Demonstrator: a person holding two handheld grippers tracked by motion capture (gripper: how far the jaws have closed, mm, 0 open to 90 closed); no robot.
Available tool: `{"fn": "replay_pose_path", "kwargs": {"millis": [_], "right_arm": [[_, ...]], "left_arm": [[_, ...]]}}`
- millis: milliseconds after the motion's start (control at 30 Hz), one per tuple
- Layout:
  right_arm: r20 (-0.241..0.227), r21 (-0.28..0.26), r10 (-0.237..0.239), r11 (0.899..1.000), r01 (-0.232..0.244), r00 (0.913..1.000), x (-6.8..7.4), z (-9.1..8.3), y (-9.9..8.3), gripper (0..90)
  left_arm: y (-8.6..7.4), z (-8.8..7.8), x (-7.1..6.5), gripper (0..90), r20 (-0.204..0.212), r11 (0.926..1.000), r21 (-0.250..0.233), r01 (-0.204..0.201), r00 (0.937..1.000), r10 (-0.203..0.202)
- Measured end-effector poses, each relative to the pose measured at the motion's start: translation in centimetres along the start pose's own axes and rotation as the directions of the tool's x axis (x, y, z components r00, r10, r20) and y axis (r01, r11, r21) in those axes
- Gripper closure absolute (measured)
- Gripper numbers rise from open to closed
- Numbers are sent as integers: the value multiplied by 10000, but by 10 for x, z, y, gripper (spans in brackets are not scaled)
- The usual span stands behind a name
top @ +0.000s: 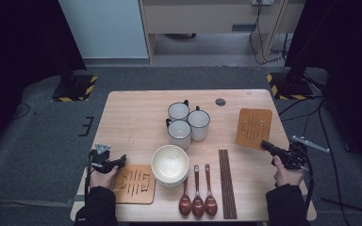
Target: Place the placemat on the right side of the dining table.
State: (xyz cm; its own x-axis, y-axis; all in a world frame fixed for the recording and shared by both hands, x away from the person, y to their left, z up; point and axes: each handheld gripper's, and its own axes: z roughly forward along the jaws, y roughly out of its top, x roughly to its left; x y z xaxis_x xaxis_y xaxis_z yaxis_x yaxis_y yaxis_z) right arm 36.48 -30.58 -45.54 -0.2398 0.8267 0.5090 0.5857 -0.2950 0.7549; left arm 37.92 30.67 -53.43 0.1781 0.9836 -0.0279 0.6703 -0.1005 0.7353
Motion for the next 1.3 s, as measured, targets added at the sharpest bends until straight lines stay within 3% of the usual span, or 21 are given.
{"fn": "replay_pose_path", "kwargs": {"millis": [200,700,1000,1300], "right_arm": [[162,246,166,9996,-170,9997,-4,4,-2,872],[528,935,46,9956,-95,9986,-9,12,-6,872],[636,955,-72,9954,11,9979,-10,13,-6,867],[1128,790,-347,9965,258,9930,-9,14,-7,822]], "left_arm": [[0,0,1,183,-3,10000,-13,38,10000,-38],[0,2,-2,169,-151,9998,95,-191,9997,193],[0,2,-2,157,-217,9997,129,-199,9996,202],[0,2,-2,140,-276,9997,164,-175,9995,180]]}}
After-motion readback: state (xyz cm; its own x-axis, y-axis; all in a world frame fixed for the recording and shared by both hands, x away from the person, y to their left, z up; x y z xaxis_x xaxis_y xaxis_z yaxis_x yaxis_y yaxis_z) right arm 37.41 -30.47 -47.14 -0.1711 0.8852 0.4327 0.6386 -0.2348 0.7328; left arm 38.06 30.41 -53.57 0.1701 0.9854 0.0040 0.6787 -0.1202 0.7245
